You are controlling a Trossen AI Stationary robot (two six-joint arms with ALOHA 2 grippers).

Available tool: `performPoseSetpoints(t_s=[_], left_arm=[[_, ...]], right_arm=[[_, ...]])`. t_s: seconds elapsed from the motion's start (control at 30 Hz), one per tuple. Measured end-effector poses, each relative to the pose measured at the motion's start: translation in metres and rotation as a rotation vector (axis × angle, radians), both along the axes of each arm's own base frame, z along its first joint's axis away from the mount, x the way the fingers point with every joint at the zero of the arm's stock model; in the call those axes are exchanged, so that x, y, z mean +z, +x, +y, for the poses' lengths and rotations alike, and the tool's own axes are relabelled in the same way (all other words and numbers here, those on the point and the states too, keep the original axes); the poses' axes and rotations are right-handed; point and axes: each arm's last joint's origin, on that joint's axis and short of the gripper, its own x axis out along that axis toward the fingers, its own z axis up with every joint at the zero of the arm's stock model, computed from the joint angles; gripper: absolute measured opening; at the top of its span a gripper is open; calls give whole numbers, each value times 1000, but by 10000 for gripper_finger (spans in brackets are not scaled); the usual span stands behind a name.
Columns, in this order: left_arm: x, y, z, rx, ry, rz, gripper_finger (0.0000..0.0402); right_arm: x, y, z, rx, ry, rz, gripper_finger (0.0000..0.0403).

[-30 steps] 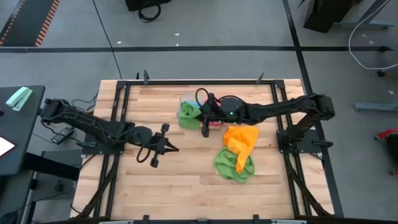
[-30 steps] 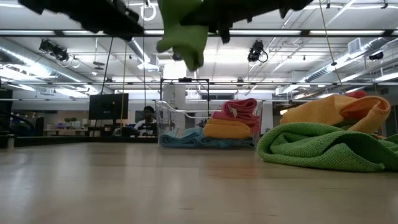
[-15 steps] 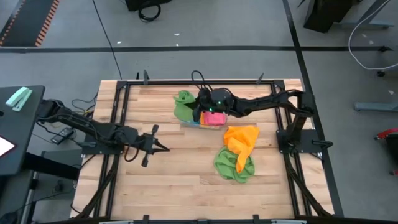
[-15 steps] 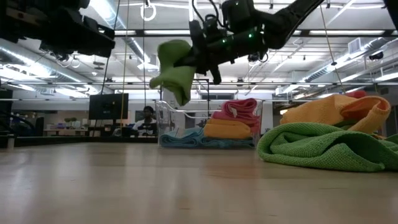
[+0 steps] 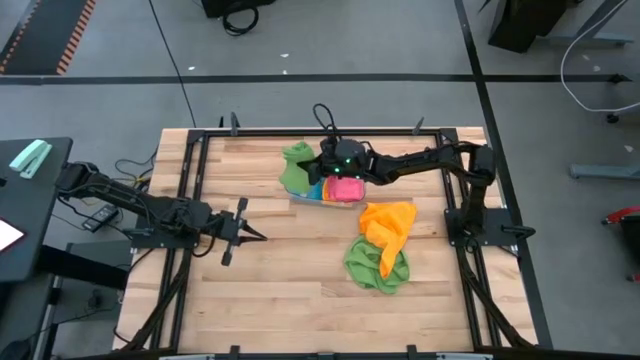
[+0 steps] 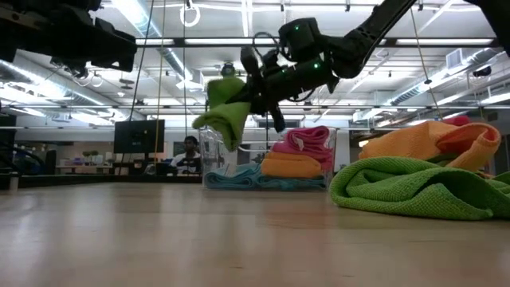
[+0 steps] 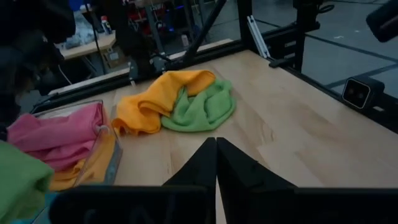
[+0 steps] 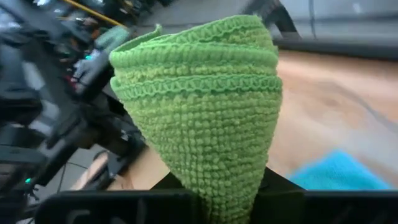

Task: Fold microfiber towels
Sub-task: Put the folded green microfiber cloth into the transparent bin

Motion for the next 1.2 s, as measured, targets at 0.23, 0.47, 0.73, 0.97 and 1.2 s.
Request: performPoseSetpoints(t_s=[0.23, 0.47, 0.73, 0.97, 1.2], left_arm=[[0, 0, 0, -1, 7, -5, 11], [0, 0, 0, -1, 7, -1, 32], [-1, 0, 0, -2, 9, 7, 13], [1, 0, 0, -2, 4, -10, 19], [1, 0, 0, -2, 5, -12, 15]], right_arm=[[-29, 5, 2, -79, 171, 62, 42], [-30, 3, 3, -122, 223, 83, 42], [-29, -6, 4, -177, 242, 185, 42], [-32, -7, 5, -183, 260, 212, 47], [-33, -8, 5, -167, 256, 234, 69]])
